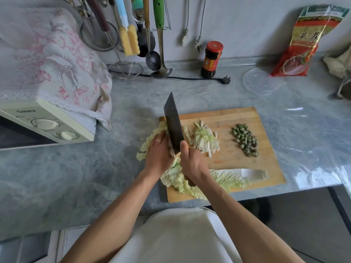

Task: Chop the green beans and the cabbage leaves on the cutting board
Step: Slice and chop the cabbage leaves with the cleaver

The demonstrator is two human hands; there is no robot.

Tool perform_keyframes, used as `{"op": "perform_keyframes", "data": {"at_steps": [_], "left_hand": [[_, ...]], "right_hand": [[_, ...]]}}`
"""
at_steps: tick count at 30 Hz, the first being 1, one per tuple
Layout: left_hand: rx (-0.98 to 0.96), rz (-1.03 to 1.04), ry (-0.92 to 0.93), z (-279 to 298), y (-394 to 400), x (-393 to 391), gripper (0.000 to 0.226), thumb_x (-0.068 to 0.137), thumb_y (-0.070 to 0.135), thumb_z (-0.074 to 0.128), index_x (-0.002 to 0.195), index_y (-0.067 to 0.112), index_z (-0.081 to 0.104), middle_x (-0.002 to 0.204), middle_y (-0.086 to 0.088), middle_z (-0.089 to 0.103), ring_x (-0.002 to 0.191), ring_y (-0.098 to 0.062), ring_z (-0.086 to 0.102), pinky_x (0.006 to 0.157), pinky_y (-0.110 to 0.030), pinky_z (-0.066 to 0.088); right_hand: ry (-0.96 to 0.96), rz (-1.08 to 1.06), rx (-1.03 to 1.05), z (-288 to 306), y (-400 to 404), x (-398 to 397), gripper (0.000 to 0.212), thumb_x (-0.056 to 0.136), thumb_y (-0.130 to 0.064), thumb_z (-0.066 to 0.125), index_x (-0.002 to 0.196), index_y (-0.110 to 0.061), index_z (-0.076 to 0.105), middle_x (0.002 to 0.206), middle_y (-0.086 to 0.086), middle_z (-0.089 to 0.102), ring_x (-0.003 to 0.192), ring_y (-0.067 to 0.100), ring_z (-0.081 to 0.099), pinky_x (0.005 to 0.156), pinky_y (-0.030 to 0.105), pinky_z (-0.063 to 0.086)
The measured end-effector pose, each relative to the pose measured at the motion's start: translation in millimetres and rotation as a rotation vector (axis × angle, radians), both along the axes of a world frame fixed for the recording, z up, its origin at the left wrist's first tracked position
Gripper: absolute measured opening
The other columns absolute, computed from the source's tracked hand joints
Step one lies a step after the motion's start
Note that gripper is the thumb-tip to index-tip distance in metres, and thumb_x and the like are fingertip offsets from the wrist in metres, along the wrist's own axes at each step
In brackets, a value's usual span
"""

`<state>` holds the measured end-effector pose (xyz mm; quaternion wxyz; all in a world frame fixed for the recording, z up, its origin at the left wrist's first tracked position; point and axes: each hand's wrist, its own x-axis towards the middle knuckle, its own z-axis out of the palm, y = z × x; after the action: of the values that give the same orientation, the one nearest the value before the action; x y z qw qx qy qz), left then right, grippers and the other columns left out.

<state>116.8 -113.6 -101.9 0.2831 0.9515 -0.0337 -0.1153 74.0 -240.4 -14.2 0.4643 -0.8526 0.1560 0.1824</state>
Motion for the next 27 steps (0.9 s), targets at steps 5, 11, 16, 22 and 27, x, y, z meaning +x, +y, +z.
{"op": "perform_keyframes", "data": {"at_steps": [5, 11, 16, 22, 27], "left_hand": [[-0.034, -0.015, -0.042, 13.6, 0.4, -4.0, 0.062, 0.091, 0.019, 0.054, 0.150, 0.009, 0.038, 0.157, -0.010, 0.035, 0.146, -0.031, 0.027, 0.116, -0.049, 0.031], [-0.024, -0.015, -0.048, 13.0, 0.4, -2.7, 0.060, 0.093, 0.015, 0.053, 0.150, 0.009, 0.037, 0.159, -0.008, 0.032, 0.148, -0.028, 0.024, 0.118, -0.047, 0.028], [0.001, -0.020, -0.077, 11.5, 1.3, -2.0, 0.060, 0.093, 0.007, 0.052, 0.151, 0.007, 0.036, 0.160, -0.008, 0.030, 0.149, -0.025, 0.021, 0.122, -0.040, 0.022], [0.019, -0.041, -0.105, 11.7, 1.6, -0.5, 0.056, 0.097, 0.010, 0.045, 0.151, 0.005, 0.034, 0.161, -0.010, 0.027, 0.150, -0.024, 0.017, 0.124, -0.036, 0.013], [0.017, -0.031, -0.082, 4.1, 2.4, -0.4, 0.055, 0.096, 0.013, 0.045, 0.150, 0.005, 0.036, 0.160, -0.010, 0.029, 0.150, -0.025, 0.020, 0.123, -0.037, 0.014]], "right_hand": [[-0.166, -0.047, 0.035, -12.9, -1.3, -10.6, 0.057, 0.108, -0.039, 0.026, 0.060, -0.013, 0.039, 0.049, -0.001, 0.041, 0.045, 0.021, 0.045, 0.048, 0.032, 0.041], [-0.160, -0.055, 0.025, -15.8, -2.3, -3.5, 0.063, 0.108, -0.043, 0.026, 0.054, -0.013, 0.040, 0.047, -0.001, 0.043, 0.045, 0.020, 0.045, 0.051, 0.032, 0.040], [-0.140, -0.034, 0.005, -11.6, -1.6, 8.2, 0.067, 0.107, -0.045, 0.025, 0.053, -0.011, 0.044, 0.047, 0.003, 0.047, 0.048, 0.025, 0.052, 0.049, 0.036, 0.046], [-0.141, 0.023, -0.006, -5.2, -5.7, 7.5, 0.061, 0.107, -0.045, 0.027, 0.057, -0.013, 0.041, 0.050, 0.003, 0.047, 0.046, 0.020, 0.048, 0.048, 0.027, 0.040], [-0.145, 0.118, -0.066, -0.7, 2.6, 20.9, 0.061, 0.106, -0.048, 0.027, 0.056, -0.015, 0.042, 0.049, -0.001, 0.046, 0.042, 0.013, 0.045, 0.047, 0.025, 0.036]]}}
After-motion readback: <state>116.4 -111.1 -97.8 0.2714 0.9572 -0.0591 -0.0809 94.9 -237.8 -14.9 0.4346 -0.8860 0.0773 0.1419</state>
